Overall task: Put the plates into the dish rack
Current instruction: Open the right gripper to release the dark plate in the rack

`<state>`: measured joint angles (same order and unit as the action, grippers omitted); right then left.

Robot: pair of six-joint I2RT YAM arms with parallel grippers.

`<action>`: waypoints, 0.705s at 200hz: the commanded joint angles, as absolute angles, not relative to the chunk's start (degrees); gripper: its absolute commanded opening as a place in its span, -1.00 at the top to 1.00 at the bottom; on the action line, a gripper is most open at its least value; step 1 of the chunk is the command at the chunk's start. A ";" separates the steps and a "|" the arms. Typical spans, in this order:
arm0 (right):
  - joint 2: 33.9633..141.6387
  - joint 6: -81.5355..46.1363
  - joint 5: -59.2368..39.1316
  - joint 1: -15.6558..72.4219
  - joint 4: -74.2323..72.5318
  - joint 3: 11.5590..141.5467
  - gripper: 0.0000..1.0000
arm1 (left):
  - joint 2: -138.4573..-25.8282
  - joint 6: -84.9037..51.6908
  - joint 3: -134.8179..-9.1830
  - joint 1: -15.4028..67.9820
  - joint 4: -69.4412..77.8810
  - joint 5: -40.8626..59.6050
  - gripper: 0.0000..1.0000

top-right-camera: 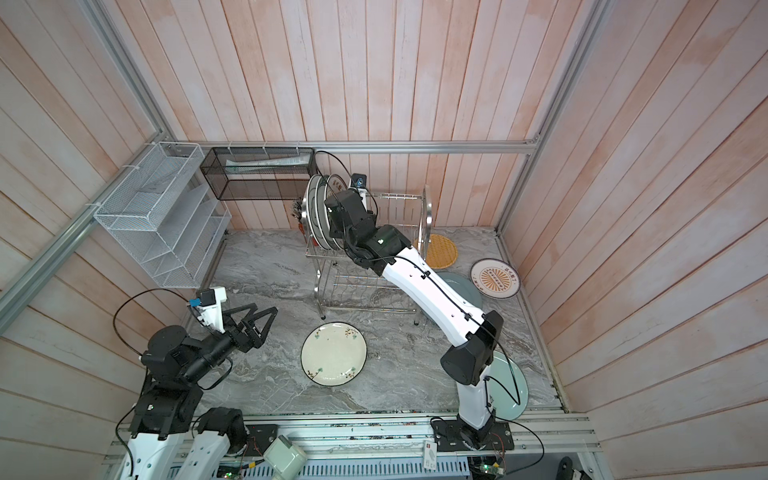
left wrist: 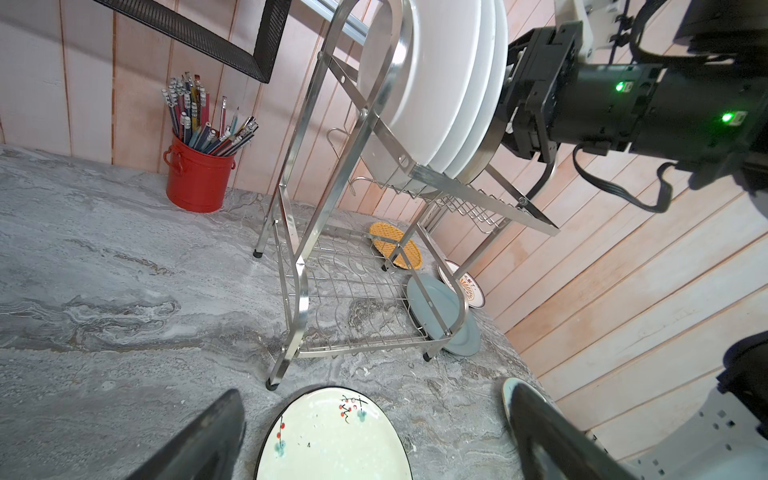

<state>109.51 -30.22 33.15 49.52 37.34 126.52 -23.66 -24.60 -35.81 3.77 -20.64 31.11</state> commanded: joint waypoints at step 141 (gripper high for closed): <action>101.46 -33.96 28.49 51.53 34.11 120.84 -0.24 | -22.76 -23.56 -35.26 3.72 -20.77 31.38 -1.00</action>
<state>104.73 -32.86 30.48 51.22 36.21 124.05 -23.40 -24.60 -35.81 3.77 -20.67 31.18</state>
